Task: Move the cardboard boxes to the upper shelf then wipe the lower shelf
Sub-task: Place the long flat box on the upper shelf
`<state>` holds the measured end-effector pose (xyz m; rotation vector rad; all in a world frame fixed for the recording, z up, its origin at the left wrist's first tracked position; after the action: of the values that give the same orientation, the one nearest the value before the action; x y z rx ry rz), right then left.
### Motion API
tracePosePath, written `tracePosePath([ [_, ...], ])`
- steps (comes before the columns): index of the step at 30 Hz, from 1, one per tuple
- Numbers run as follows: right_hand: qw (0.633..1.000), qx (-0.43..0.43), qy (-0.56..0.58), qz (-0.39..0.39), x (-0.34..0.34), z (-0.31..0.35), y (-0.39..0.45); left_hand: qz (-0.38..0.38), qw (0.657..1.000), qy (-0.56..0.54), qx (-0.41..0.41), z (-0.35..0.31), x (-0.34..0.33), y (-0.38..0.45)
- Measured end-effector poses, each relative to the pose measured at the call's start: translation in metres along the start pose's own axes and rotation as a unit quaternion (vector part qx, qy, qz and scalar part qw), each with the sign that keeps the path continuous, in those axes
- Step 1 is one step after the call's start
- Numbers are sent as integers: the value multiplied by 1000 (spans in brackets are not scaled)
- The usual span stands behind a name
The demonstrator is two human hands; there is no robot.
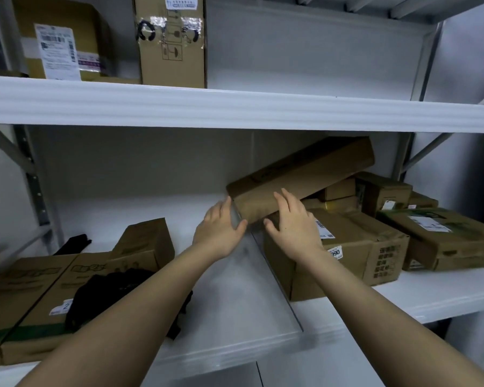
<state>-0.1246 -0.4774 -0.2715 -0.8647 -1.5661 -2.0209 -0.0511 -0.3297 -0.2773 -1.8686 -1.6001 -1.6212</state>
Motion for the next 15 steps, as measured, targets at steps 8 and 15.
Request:
tracePosePath([
  [8,993,-70,57,71,-40,-75,58,40,976,-148,155,-15,-52,70],
  [15,940,-224,224,131,-84,-107,93,49,937,-225,261,-17,-81,109],
])
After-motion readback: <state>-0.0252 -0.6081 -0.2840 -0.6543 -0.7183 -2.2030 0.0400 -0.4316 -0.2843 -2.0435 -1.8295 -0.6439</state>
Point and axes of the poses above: each hand's wrist, its own y-axis towards the middle knuckle, its own x-axis out of the back of the hand, z = x × y, the point moved 4 cm from there along y, towards the middle knuckle, and after that the axes turned 8 degrees about -z, right-handed, at the moved point
